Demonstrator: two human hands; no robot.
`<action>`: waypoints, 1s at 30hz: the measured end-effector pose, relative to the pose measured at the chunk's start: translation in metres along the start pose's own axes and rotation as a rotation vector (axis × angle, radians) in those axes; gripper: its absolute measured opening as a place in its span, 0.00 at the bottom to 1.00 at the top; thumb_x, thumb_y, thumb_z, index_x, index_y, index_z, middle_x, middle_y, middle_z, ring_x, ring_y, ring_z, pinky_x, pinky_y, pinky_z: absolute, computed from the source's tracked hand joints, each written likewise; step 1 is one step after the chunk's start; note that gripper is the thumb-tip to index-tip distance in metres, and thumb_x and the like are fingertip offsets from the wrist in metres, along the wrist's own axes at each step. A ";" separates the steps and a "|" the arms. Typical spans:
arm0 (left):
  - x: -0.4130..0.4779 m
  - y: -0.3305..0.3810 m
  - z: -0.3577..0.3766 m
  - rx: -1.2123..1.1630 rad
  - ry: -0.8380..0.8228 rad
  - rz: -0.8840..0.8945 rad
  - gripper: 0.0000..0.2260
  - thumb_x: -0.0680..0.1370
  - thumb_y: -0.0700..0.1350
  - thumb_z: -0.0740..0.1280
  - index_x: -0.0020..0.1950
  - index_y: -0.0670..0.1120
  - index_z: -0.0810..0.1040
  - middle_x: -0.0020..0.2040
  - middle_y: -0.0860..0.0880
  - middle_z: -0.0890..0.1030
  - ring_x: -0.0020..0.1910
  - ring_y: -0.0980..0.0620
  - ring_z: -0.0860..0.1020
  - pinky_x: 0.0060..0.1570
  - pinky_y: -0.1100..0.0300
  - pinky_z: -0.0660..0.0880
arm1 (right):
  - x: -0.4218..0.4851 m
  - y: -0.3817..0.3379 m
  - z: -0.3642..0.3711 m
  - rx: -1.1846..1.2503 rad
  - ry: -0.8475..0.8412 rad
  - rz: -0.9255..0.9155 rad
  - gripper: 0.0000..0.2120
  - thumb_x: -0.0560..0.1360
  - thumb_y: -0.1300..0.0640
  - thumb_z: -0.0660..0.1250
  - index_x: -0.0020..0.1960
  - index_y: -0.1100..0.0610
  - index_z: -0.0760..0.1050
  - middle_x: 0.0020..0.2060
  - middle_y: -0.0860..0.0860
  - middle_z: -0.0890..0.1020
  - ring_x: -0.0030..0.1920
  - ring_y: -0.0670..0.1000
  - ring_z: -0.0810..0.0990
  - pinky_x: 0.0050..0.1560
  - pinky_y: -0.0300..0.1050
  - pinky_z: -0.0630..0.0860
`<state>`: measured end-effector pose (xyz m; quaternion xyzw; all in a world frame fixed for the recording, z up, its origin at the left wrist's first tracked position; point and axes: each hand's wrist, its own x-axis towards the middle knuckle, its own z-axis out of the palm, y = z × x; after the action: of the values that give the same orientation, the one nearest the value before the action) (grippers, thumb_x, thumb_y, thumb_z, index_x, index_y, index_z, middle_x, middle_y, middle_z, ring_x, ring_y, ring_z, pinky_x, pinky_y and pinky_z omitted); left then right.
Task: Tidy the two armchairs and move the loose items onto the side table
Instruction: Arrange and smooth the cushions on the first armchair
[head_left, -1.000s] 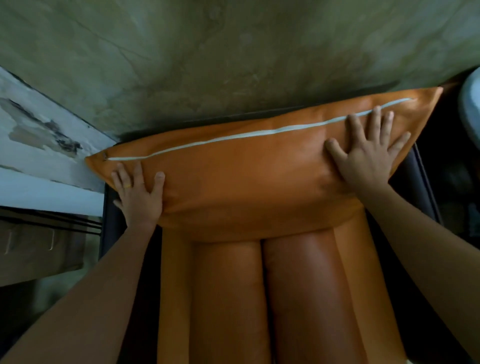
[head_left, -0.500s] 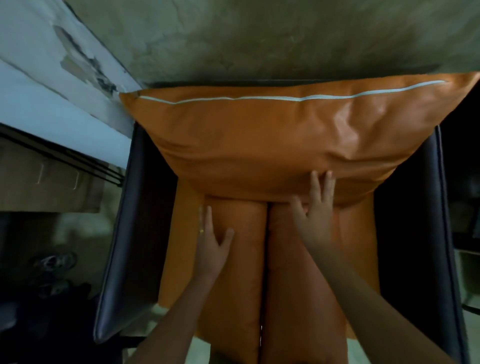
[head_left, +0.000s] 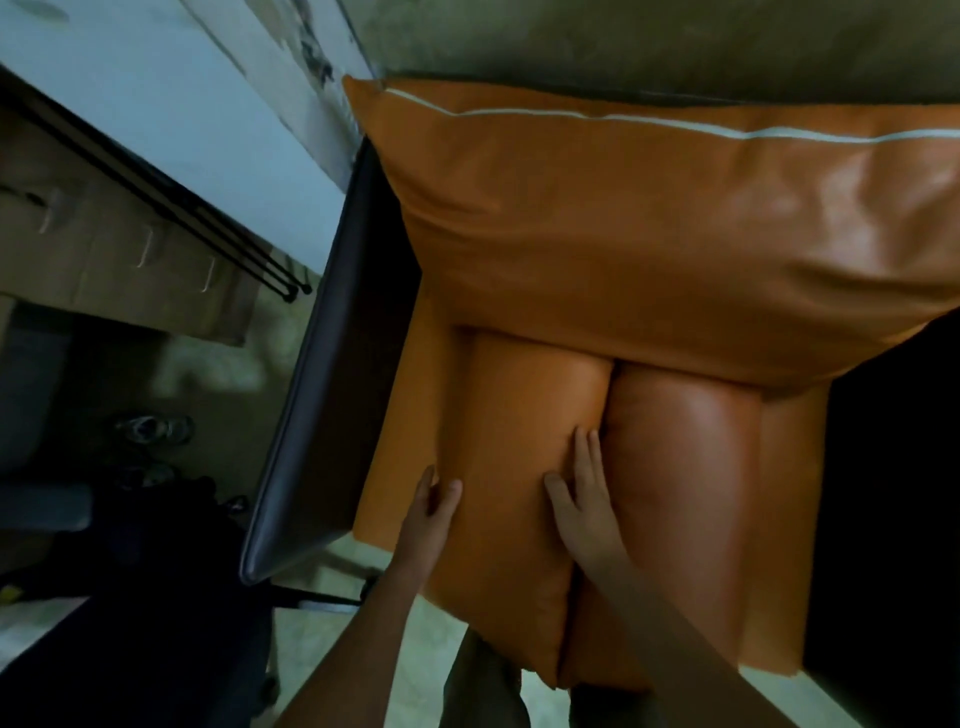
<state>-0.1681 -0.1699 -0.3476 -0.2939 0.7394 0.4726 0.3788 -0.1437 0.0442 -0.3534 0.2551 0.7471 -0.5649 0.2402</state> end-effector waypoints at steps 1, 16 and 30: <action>0.004 -0.002 -0.005 -0.013 -0.027 0.007 0.32 0.79 0.65 0.61 0.80 0.61 0.54 0.76 0.50 0.66 0.66 0.48 0.72 0.57 0.53 0.72 | 0.000 0.000 0.003 0.006 0.007 0.005 0.34 0.82 0.42 0.58 0.79 0.35 0.39 0.79 0.35 0.39 0.79 0.44 0.49 0.78 0.57 0.58; -0.007 -0.026 -0.045 0.051 -0.043 0.290 0.28 0.73 0.72 0.63 0.71 0.78 0.56 0.79 0.64 0.54 0.78 0.52 0.59 0.73 0.38 0.64 | -0.023 -0.011 0.062 -0.210 0.032 -0.052 0.32 0.75 0.30 0.55 0.75 0.26 0.43 0.80 0.40 0.45 0.77 0.54 0.55 0.76 0.61 0.58; -0.026 -0.095 -0.113 0.126 0.207 0.395 0.39 0.69 0.75 0.63 0.77 0.68 0.57 0.80 0.60 0.53 0.78 0.49 0.60 0.68 0.39 0.71 | -0.004 -0.077 0.105 -0.846 -0.242 -0.284 0.29 0.80 0.35 0.53 0.77 0.30 0.45 0.81 0.43 0.42 0.77 0.55 0.49 0.71 0.59 0.55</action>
<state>-0.1103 -0.3080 -0.3411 -0.1658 0.8456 0.4578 0.2188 -0.1835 -0.0755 -0.3211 -0.0381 0.9062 -0.2633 0.3287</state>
